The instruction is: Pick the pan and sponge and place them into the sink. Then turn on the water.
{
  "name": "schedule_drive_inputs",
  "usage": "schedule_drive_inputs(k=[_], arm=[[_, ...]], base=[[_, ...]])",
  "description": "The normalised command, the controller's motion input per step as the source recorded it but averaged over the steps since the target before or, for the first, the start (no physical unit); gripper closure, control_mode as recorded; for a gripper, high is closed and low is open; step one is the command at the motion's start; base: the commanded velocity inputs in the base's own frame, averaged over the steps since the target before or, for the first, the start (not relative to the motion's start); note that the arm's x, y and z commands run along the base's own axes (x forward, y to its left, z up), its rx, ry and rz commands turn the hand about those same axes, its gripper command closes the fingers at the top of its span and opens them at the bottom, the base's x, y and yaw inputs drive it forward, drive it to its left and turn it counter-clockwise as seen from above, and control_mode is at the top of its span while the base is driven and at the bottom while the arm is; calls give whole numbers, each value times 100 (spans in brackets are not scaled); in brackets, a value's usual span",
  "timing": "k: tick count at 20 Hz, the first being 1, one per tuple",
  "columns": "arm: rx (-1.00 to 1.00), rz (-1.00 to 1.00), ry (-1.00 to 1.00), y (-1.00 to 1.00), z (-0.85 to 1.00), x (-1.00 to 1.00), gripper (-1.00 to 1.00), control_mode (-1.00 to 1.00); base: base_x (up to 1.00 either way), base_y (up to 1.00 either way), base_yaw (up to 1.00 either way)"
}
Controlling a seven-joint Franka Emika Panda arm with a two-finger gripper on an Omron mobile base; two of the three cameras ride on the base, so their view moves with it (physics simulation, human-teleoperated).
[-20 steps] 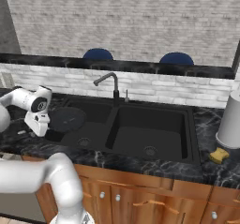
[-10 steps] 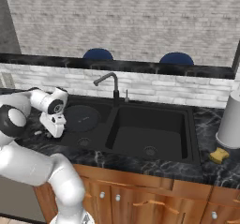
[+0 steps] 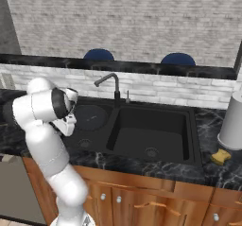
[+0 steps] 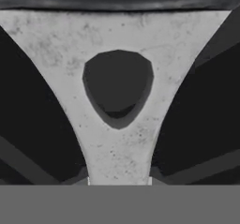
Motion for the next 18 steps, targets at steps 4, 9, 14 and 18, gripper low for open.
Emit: schedule_drive_inputs(k=[4, 9, 14, 18], arm=[[0, 2, 6, -9, -41, 42, 100, -100], [-3, 7, 0, 1, -63, 27, 100, -100], [-1, 10, 0, 8, -56, 23, 100, -100], [0, 19, 0, 18, -47, 0, 100, -100]], base=[[0, 0, 0], [0, 0, 0], [0, 0, 0], [0, 0, 0]])
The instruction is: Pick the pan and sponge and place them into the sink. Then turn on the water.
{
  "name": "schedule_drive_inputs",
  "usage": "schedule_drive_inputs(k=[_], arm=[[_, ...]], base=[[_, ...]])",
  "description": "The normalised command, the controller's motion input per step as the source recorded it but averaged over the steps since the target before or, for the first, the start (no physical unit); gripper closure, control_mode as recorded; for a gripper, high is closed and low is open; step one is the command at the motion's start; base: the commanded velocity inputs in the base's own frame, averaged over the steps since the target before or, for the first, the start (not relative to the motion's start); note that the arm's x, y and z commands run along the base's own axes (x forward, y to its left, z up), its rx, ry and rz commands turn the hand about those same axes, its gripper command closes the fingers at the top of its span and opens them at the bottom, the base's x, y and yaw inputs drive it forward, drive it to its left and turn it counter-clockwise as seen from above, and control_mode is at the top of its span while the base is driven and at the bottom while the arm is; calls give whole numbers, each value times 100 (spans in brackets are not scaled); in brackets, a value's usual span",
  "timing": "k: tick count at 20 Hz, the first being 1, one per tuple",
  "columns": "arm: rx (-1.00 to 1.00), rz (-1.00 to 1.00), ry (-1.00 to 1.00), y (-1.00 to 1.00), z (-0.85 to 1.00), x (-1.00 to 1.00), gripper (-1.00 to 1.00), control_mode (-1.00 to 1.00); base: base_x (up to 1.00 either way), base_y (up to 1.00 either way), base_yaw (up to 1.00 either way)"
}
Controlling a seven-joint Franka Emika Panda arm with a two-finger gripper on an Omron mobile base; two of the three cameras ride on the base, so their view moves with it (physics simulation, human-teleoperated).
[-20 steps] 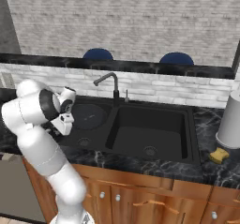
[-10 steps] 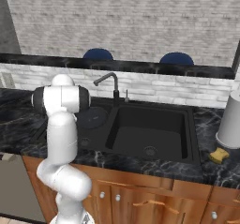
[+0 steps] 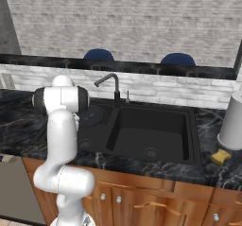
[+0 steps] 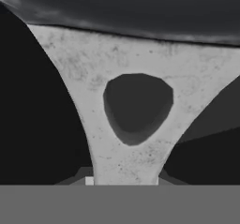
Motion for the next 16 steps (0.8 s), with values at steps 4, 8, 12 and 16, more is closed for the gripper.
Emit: schedule_drive_inputs(k=[4, 8, 12, 16], arm=[[3, 20, 0, 6, -49, 0, 100, -100], [6, 8, 1, 0, -66, 0, 100, -100], [10, 2, 0, 0, -61, -27, 100, -100], [7, 0, 1, -2, -61, -22, 100, -100]], base=[[0, 0, 0], [0, 0, 0], [0, 0, 0], [0, 0, 0]])
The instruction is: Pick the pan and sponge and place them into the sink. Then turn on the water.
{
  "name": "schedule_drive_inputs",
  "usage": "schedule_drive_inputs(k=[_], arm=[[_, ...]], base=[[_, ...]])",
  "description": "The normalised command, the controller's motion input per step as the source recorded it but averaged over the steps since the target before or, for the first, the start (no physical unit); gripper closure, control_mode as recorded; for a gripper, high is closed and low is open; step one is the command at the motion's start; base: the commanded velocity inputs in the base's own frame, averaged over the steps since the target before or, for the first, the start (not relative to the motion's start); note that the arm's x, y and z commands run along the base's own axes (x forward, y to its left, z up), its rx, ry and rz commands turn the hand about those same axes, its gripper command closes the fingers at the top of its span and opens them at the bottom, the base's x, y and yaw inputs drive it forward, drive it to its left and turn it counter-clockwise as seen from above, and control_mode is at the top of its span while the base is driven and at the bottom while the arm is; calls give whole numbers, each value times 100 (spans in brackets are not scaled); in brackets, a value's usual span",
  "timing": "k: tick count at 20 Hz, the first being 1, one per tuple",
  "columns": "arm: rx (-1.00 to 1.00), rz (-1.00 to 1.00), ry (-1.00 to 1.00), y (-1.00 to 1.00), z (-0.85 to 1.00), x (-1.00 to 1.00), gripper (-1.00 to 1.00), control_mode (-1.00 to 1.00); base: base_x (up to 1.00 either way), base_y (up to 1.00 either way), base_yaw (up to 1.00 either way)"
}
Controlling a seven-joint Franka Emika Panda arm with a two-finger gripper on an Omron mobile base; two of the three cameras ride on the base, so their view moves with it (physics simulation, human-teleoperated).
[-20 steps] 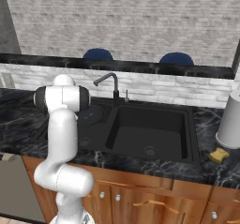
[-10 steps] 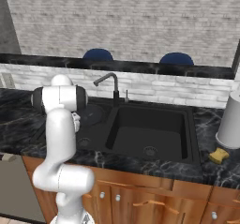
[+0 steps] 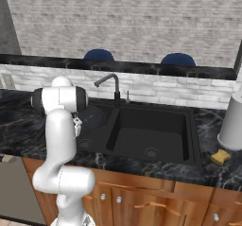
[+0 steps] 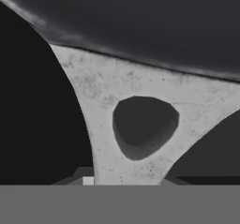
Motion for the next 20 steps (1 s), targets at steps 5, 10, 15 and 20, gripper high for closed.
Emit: schedule_drive_inputs(k=[5, 10, 15, 20], arm=[[2, 0, 0, -12, -59, -36, 100, -100], [0, -12, 1, -30, -40, -73, 100, -100], [0, -20, 3, -28, -22, -63, 100, -100], [1, -9, 8, -19, -41, -12, 100, -100]], base=[[0, 0, 0], [0, 0, 0], [0, 0, 0], [0, 0, 0]])
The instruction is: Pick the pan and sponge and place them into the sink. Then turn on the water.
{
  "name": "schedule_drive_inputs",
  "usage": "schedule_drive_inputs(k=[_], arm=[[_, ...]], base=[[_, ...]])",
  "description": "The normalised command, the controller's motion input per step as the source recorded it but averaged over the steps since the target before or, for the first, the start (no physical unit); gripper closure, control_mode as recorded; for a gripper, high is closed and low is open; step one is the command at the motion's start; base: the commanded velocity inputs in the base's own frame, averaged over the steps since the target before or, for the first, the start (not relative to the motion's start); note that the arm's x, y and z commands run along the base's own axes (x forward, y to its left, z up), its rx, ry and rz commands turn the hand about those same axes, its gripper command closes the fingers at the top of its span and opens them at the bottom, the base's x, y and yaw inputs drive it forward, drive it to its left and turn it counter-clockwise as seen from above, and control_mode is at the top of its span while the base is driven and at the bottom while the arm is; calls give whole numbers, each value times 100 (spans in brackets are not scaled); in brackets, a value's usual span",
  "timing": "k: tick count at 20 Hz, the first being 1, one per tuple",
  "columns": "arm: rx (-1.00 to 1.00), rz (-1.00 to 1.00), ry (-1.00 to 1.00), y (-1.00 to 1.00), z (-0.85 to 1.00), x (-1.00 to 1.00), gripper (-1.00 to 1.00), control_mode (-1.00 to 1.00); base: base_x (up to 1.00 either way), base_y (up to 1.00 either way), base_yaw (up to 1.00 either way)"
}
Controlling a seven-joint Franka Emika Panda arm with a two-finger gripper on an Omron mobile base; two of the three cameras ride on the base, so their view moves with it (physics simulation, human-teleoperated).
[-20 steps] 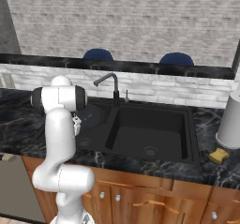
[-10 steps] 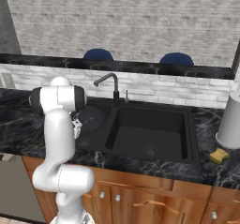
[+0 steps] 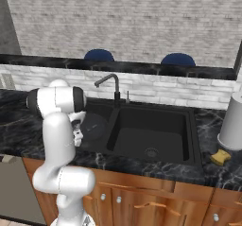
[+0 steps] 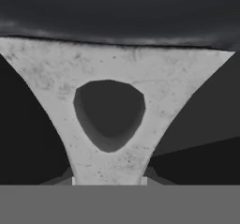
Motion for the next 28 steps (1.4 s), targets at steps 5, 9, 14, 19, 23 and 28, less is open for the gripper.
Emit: schedule_drive_inputs(k=[5, 9, 14, 19, 23, 28], arm=[[3, 0, 6, -6, -64, 0, 100, -100], [0, 0, 4, 0, -62, 0, 100, -100], [0, 0, 0, 0, -31, 0, 100, -100], [0, 0, 0, 0, 4, 1, -100, -100], [-1, 0, 0, 0, 36, 1, -100, -100], [-3, 0, 0, 0, 90, 0, -100, -100]], base=[[0, 0, 0], [0, 0, 0], [0, 0, 0], [0, 0, 0], [0, 0, 0], [0, 0, 0]])
